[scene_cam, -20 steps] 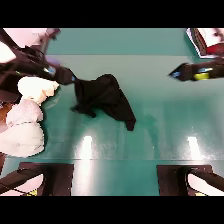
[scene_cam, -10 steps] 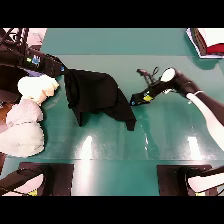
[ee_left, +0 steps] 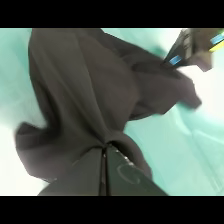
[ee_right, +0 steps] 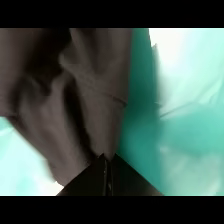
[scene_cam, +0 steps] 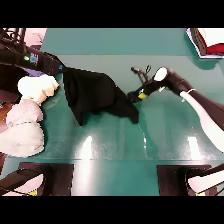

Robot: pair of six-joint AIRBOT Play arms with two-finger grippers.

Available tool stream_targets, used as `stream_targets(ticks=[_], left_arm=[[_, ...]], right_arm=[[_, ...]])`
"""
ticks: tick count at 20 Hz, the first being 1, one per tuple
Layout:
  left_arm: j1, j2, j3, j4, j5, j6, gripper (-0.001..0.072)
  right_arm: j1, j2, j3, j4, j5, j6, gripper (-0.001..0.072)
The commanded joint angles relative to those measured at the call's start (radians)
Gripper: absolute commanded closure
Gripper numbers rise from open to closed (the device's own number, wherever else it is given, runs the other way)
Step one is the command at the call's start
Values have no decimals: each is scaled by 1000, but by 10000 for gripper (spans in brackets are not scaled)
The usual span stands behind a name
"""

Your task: Fold the shirts.

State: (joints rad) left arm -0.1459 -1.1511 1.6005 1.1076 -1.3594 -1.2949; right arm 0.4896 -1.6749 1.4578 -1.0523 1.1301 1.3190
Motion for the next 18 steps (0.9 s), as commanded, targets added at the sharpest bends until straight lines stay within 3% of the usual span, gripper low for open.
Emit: stream_targets(ticks=[1,7,13,18], left_arm=[[0,3,139,61,6,-42,682],[0,21,498,-15,24,-97,682],[0,175,499,-174,87,-98,682],[0,266,500,-441,140,-112,682]], right_arm=[[-77,127,163,-134,38,12,698],[-303,426,438,-178,60,28,698],[-440,659,564,-179,62,27,699],[-566,814,566,-179,57,27,699]])
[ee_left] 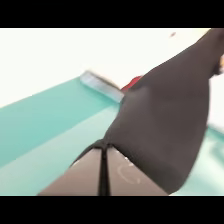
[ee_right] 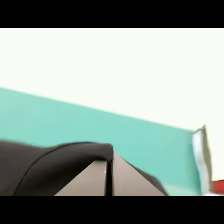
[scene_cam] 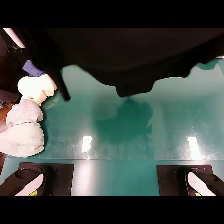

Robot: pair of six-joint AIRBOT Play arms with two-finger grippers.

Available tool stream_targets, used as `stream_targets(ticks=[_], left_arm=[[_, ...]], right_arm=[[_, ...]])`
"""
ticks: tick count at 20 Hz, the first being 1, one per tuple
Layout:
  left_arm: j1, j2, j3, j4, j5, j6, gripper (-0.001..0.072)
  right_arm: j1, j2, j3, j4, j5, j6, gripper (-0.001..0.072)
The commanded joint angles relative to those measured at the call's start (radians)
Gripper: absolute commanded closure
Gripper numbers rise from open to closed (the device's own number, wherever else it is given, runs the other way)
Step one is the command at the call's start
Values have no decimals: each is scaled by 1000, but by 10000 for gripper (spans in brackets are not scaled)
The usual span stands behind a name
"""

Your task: Fold the shirts.

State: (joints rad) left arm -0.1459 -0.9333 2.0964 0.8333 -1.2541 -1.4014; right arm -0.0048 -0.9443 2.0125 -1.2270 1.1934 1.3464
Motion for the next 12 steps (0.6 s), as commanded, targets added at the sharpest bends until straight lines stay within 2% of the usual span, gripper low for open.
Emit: stream_targets(ticks=[1,3,4,7,10,12], left_arm=[[0,51,4,-208,36,-5,682],[0,51,6,-255,24,-5,682],[0,51,0,-232,9,-6,682],[0,47,-143,-64,-58,-50,682],[0,11,-435,86,-153,-90,682],[0,-32,-671,108,-115,-87,682]], right_arm=[[-113,106,11,-5,-14,0,699],[-208,135,11,-3,-31,0,700],[-254,136,11,4,-37,0,700],[-291,82,18,114,-35,-2,701],[-171,-95,50,214,39,9,701],[-48,-228,-5,206,71,31,701]])
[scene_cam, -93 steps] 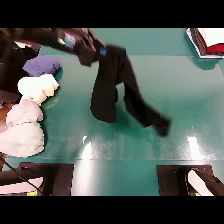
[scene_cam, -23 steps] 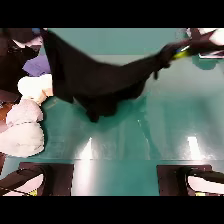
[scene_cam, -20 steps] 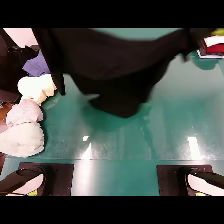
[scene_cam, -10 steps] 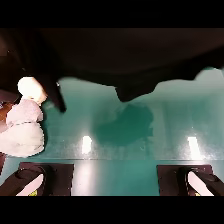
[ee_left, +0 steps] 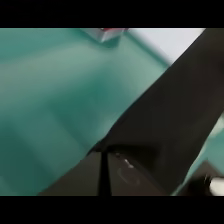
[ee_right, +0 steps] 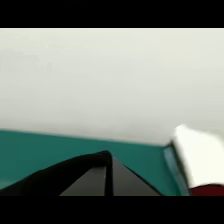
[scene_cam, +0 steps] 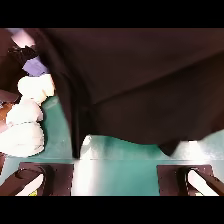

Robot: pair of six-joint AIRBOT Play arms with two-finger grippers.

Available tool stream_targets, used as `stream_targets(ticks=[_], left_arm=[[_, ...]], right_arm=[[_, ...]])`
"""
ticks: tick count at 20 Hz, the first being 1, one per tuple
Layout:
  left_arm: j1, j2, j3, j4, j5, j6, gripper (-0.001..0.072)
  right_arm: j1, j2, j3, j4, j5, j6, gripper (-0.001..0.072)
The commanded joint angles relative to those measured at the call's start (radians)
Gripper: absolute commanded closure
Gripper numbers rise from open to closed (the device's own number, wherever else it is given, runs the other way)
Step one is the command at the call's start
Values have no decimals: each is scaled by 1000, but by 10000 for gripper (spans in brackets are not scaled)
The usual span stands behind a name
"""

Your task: Fold the shirts.

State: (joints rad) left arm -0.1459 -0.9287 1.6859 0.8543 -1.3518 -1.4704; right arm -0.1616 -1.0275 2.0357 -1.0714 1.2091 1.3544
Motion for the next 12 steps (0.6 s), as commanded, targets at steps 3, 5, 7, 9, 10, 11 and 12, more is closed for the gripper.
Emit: stream_targets(ticks=[3,5,7,9,10,11,12], left_arm=[[9,-135,-559,103,150,29,682],[16,-245,-649,146,318,68,682],[18,-361,-641,163,423,76,681],[18,-453,-592,164,488,75,682],[18,-483,-562,164,503,72,681],[18,-507,-526,164,510,72,603],[18,-518,-495,164,513,72,296]], right_arm=[[245,-362,-156,47,87,35,701],[297,-494,-222,19,-1,35,700],[332,-596,-251,-11,-110,35,700],[348,-671,-252,-9,-194,35,698],[351,-694,-252,-1,-231,35,698],[351,-707,-252,8,-257,37,697],[350,-711,-252,6,-277,42,688]])
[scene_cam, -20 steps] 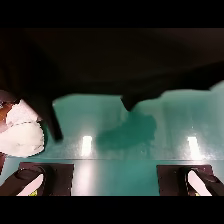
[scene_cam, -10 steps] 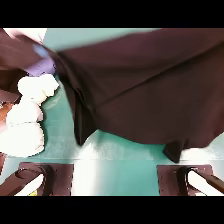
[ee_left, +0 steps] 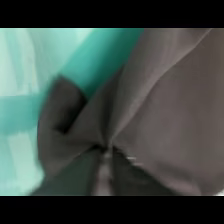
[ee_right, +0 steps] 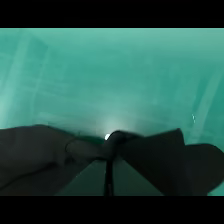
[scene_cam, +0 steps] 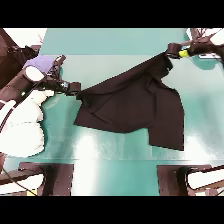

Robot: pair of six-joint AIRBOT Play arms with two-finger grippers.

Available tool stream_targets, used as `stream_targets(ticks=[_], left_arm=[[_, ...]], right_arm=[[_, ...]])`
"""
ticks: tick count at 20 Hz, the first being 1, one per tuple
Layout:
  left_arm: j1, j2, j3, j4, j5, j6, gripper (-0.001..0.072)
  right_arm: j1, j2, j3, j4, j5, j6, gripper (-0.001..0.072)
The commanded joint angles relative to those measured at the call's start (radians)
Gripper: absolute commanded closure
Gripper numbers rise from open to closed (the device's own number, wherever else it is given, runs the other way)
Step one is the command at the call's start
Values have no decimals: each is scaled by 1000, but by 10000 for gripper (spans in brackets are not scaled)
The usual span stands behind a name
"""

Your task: Fold the shirts.

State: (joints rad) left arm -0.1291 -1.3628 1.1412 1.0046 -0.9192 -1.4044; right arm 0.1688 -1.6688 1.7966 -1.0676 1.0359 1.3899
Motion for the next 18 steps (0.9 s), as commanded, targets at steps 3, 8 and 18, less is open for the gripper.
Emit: stream_targets(ticks=[3,8,18], left_arm=[[20,-85,142,16,35,6,42],[193,-33,291,22,-318,29,42],[289,43,-282,-59,-369,216,44]], right_arm=[[-8,-70,23,3,-77,7,301],[-121,-27,146,2,388,-19,379],[-231,292,-265,125,516,-41,428]])
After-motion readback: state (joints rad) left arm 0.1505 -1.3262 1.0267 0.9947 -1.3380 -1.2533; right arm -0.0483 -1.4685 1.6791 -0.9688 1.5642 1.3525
